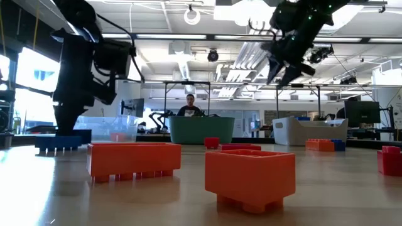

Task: Sort & place blocks by color
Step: Put the blue game piece into the white bin

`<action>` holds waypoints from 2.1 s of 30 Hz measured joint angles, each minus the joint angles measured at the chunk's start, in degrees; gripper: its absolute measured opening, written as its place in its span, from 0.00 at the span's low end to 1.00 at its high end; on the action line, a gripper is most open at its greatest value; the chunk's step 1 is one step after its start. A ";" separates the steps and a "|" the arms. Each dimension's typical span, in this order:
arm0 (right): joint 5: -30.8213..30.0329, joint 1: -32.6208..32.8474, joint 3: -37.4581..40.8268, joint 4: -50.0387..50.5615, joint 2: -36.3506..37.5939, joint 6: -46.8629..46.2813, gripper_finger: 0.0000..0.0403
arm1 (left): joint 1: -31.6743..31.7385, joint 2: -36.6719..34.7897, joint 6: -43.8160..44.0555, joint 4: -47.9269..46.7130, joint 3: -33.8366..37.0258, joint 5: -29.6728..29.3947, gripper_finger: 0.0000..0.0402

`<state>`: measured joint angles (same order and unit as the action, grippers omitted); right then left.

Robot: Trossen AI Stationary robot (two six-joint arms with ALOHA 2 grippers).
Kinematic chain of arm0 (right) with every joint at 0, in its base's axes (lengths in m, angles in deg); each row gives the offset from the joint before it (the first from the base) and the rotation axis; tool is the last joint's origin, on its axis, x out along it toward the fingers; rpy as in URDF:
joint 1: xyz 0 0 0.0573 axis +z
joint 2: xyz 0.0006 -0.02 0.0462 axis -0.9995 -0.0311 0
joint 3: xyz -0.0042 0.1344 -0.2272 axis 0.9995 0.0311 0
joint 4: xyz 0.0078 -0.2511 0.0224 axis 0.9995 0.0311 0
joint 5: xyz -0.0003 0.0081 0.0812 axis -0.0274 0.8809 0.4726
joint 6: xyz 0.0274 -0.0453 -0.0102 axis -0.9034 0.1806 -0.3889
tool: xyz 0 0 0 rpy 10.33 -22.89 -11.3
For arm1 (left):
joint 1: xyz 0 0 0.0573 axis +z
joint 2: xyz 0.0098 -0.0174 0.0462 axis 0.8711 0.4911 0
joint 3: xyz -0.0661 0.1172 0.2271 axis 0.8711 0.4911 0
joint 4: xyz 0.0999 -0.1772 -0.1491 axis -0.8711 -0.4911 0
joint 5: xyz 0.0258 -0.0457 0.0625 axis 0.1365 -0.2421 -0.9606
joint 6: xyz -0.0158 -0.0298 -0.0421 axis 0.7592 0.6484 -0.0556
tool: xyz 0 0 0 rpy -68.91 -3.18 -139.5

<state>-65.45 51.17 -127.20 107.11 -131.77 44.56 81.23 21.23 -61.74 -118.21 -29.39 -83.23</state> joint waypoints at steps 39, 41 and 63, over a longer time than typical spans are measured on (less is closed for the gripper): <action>3.26 29.64 -0.02 -41.83 0.72 11.53 0.61 | -0.57 -4.08 -17.70 28.95 -24.41 19.79 0.17; 3.29 29.78 -0.02 -41.83 0.02 11.92 0.61 | -1.05 -4.08 -17.66 32.73 -24.41 19.81 0.17; 6.53 29.56 -0.02 -54.02 -9.55 11.93 0.54 | -1.92 -4.01 -14.20 42.50 -24.41 19.30 0.18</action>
<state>-58.92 80.73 -127.23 53.09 -141.32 56.49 79.31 17.21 -75.94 -75.71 -53.80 -63.92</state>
